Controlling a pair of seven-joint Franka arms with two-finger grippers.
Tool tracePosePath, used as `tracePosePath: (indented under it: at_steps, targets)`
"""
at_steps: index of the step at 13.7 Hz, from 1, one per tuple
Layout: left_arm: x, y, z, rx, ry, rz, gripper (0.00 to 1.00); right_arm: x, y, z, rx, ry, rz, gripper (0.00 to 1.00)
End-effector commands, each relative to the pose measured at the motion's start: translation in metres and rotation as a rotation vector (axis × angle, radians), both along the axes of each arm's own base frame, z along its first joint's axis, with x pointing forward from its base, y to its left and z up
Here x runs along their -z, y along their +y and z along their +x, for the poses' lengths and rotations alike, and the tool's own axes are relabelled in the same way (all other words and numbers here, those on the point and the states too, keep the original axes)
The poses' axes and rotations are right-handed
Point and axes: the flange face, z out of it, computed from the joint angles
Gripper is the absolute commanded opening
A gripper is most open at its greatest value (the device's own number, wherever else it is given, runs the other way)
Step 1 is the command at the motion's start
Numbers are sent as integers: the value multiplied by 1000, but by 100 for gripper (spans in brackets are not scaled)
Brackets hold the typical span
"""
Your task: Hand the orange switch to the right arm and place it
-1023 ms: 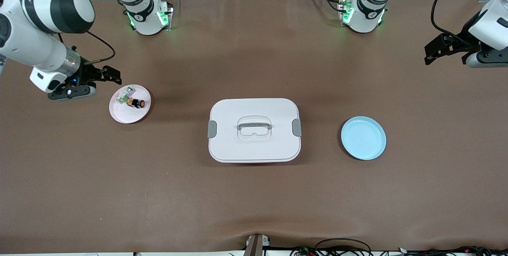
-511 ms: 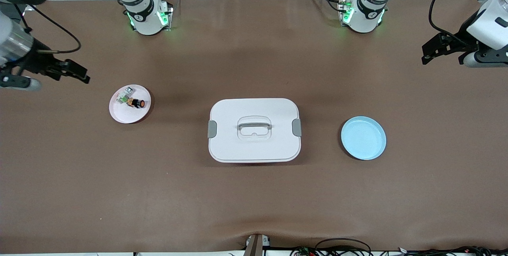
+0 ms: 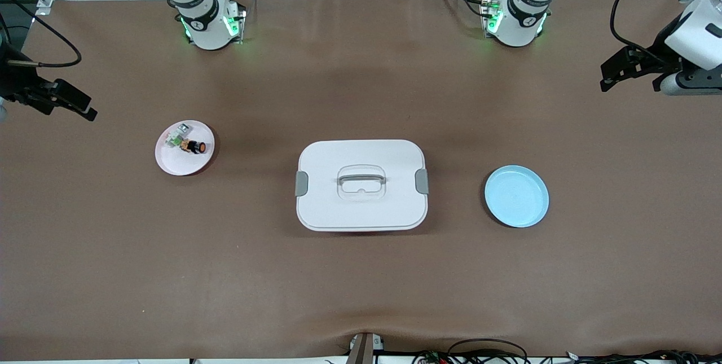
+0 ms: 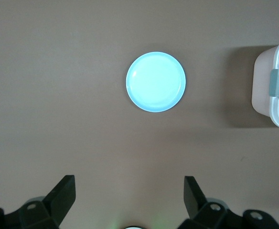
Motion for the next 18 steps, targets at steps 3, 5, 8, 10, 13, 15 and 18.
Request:
tracePosePath:
  at_steps: [3,5,8,10,13,15,18]
  targets:
    - [-6,1,-1,8,-9,-12,100,-26,-7,7,17,60,-15,100]
    - [-6,1,-1,8,-11,-12,100,-34,-8,15,16,89,-10,100]
    - [-4,-1,0,5,-8,-12,100,-40,-11,18,18,133,-9,100]
    - [-5,1,-1,2,-9,-12,100,-47,-12,15,20,137,-14,100]
    - [-6,3,-2,-1,-11,-12,100,-69,-25,5,38,146,-12,100]
    - [-7,4,-2,2,-14,-10,100,-81,-33,0,-49,134,-8,100]
    - [-7,4,-2,4,-20,-9,100,-81,-44,-2,-114,136,-6,100]
